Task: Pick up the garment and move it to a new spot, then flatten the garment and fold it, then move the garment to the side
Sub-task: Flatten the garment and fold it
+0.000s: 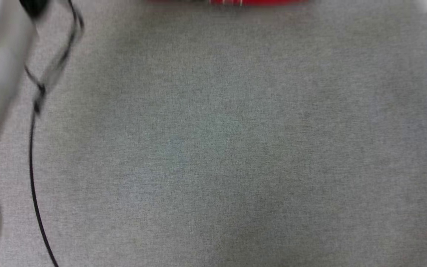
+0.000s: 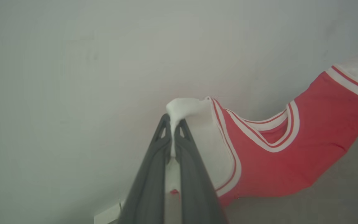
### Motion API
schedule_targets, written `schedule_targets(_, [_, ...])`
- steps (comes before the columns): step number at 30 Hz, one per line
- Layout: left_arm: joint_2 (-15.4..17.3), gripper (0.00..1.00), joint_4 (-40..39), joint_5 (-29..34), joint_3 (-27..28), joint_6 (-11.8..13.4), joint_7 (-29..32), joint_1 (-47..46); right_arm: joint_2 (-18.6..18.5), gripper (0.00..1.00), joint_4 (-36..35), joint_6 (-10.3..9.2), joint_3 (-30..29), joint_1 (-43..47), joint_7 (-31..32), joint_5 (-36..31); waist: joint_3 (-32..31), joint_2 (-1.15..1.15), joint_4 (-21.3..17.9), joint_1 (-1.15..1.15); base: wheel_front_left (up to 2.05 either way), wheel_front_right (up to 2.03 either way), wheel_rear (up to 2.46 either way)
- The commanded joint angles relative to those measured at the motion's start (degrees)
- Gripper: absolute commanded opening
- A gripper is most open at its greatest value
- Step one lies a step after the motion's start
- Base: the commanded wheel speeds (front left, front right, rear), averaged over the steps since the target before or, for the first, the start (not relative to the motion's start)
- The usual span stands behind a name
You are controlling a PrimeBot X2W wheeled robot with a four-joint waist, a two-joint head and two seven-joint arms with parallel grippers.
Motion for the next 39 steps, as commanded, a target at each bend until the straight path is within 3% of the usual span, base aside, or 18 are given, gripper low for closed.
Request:
schedule_targets(1, [0.63, 0.0, -0.45, -1.19, -0.17, 0.03, -2.04, 3.79, 0.77, 0.0, 0.36, -0.04, 1.38, 2.82, -1.69, 1.53, -0.99, 0.0, -0.3, 0.0, 0.0, 0.0, 0.0])
schedule_targets(8, [0.46, 0.0, -2.81, -5.64, -1.2, 0.02, -7.44, 22.57, -0.9, 0.0, -1.96, -0.04, 8.08, 16.18, -7.37, 7.78, -5.88, 0.0, 0.43, 0.0, 0.0, 0.0, 0.0])
schedule_targets(12, [2.41, 0.0, -5.9, -6.89, -1.75, 0.88, -8.63, 33.04, -3.47, 0.0, -4.15, -0.04, 12.46, 24.18, -9.45, 9.9, -9.78, 0.0, 0.65, 0.0, 0.0, 0.0, 0.0])
schedule_targets(19, [7.02, 0.0, -13.55, -11.44, -0.54, 3.6, -9.36, 51.96, -9.44, 0.0, -8.18, -0.04, 14.91, 37.71, -12.06, 14.55, -17.45, 0.0, 0.89, 0.0, 0.0, 0.0, 0.0])
schedule_targets(28, [14.33, 0.0, -23.82, -14.15, -2.14, 9.54, -8.47, 69.46, -15.8, 0.0, -12.58, -0.04, 12.81, 53.88, -12.96, 17.25, -24.55, 0.0, 0.84, 0.0, 0.0, 0.0, 0.0])
schedule_targets(39, [22.94, 0.0, -40.73, -19.05, -2.82, 19.32, -6.7, 86.42, -24.69, 0.0, -22.01, -0.06, 4.69, 73.44, -9.67, 21.37, -28.61, 0.0, 1.23, 0.0, 0.0, 0.0, 0.0])
